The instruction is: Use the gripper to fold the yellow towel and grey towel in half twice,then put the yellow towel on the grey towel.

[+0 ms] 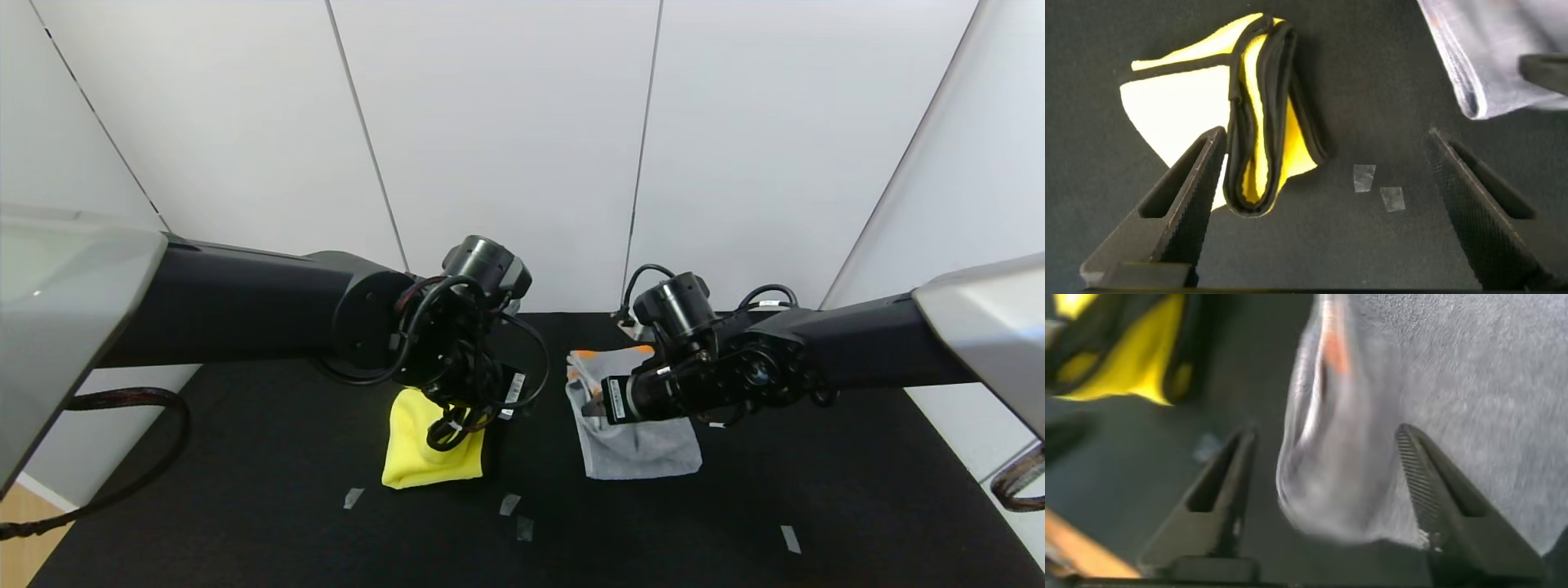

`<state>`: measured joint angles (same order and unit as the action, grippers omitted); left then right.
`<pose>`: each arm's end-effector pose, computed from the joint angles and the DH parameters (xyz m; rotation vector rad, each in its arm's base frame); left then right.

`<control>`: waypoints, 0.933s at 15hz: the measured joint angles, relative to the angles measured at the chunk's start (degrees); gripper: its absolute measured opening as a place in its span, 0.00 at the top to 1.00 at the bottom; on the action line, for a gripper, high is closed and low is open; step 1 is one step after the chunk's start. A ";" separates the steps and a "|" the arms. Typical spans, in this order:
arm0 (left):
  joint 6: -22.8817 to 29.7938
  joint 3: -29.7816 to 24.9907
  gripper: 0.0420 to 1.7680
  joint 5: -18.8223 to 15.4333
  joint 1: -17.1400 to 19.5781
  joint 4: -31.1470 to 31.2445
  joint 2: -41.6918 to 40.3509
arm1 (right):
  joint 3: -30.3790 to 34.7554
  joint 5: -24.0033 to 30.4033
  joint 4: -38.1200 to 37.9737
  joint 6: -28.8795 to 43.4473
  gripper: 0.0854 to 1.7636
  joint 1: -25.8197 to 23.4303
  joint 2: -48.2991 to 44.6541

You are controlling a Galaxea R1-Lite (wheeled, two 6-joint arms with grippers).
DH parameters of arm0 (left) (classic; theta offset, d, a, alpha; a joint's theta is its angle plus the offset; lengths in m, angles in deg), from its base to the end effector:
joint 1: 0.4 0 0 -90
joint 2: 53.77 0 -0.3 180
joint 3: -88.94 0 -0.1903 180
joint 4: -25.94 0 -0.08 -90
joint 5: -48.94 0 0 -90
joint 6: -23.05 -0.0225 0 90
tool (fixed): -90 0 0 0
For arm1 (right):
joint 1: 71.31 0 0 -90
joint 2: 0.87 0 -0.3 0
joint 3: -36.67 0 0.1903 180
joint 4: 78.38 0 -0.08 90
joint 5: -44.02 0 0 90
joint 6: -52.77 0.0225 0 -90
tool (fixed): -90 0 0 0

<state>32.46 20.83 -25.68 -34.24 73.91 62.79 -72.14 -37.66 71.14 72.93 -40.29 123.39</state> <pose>0.3235 -0.2097 0.1720 0.2309 0.8567 -0.2283 0.3612 0.2210 0.1238 0.1594 0.9021 0.4987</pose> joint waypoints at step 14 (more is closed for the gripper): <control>12.35 4.13 0.03 -18.22 -5.49 -0.09 2.58 | 7.58 4.57 -5.01 -1.67 0.08 -9.23 -8.87</control>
<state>44.81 24.97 -43.90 -39.73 73.82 65.38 -64.56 -33.09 66.13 71.26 -49.52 114.51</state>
